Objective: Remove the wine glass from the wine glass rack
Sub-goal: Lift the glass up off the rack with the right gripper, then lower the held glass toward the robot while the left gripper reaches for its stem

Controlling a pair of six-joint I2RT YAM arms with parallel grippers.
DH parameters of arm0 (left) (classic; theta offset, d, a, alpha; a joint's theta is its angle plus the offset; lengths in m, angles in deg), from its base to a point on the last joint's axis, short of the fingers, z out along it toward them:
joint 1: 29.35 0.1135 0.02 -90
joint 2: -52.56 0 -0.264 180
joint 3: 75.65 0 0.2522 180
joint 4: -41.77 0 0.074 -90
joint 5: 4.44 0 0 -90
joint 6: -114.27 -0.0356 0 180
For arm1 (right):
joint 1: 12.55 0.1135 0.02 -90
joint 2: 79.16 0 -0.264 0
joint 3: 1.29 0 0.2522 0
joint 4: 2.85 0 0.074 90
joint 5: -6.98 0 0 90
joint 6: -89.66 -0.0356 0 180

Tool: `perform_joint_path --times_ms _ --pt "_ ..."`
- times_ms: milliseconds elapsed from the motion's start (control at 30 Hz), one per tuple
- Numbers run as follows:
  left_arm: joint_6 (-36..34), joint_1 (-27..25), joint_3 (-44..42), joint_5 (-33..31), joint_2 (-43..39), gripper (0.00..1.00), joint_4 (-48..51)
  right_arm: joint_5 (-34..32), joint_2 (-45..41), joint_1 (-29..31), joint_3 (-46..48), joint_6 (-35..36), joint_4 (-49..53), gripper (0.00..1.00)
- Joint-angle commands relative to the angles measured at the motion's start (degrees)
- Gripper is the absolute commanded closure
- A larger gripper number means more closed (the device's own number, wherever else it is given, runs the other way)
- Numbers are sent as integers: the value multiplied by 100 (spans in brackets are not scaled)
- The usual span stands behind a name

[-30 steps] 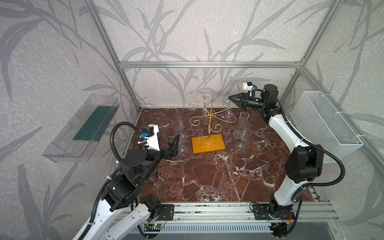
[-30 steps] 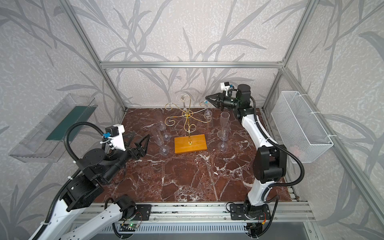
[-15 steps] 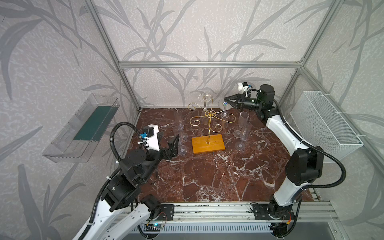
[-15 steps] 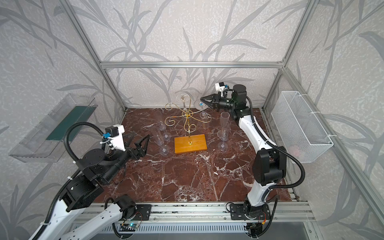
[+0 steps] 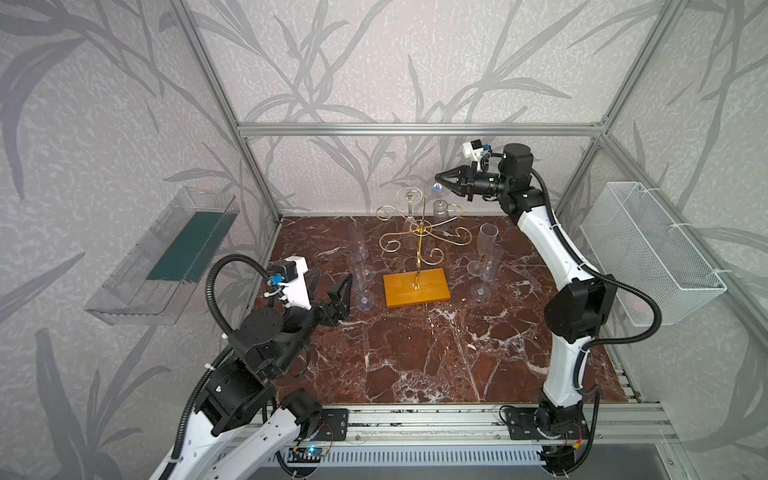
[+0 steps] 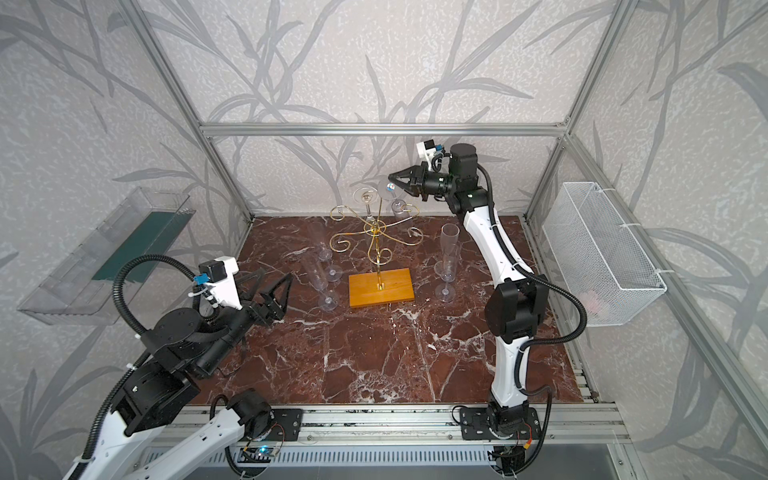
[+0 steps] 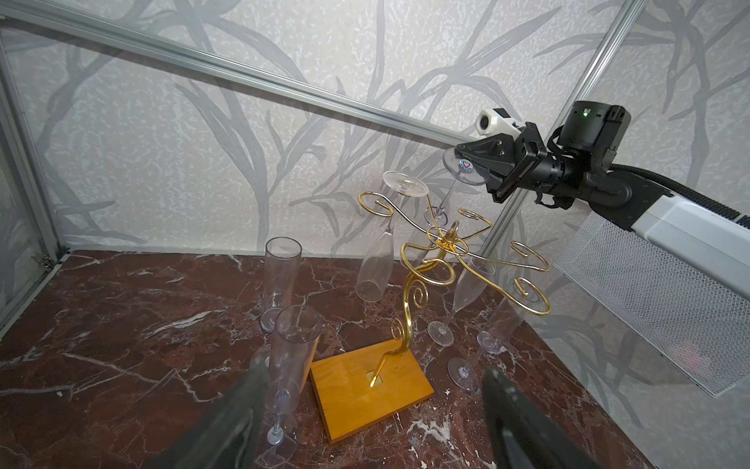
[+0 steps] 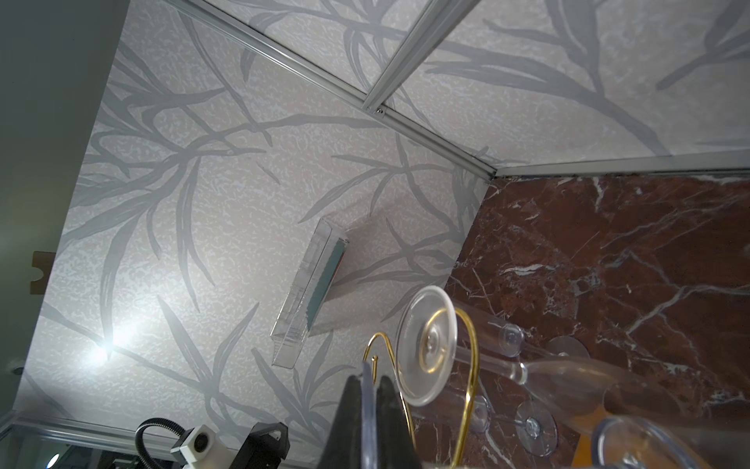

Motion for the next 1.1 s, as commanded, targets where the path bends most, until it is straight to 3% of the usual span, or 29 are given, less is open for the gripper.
perform_joint_path --times_ms 0,100,233,433,733,833,900,1067 --pt "211 17 -40 -77 -92 17 119 -250 298 -17 -1098 987 1214 100" --pt "241 10 -34 -101 -140 17 129 -478 711 -18 -2335 1665 2210 100" --pt "301 17 -56 -113 -173 17 52 -691 969 -40 -3452 2296 2816 100" --pt "352 13 -7 21 -29 17 -137 -1030 398 -45 -3433 3155 2910 100" --pt "648 15 126 683 315 16 -641 -1855 -682 142 -3304 5031 3850 100" --pt "694 9 284 986 495 16 -700 -2090 -1188 342 -2850 5662 3843 100" --pt "736 14 390 1211 620 16 -759 -2361 -1761 578 -2057 6202 3515 100" --pt "920 19 488 1624 840 16 -1132 -2632 -4026 1197 1762 7340 939 100"
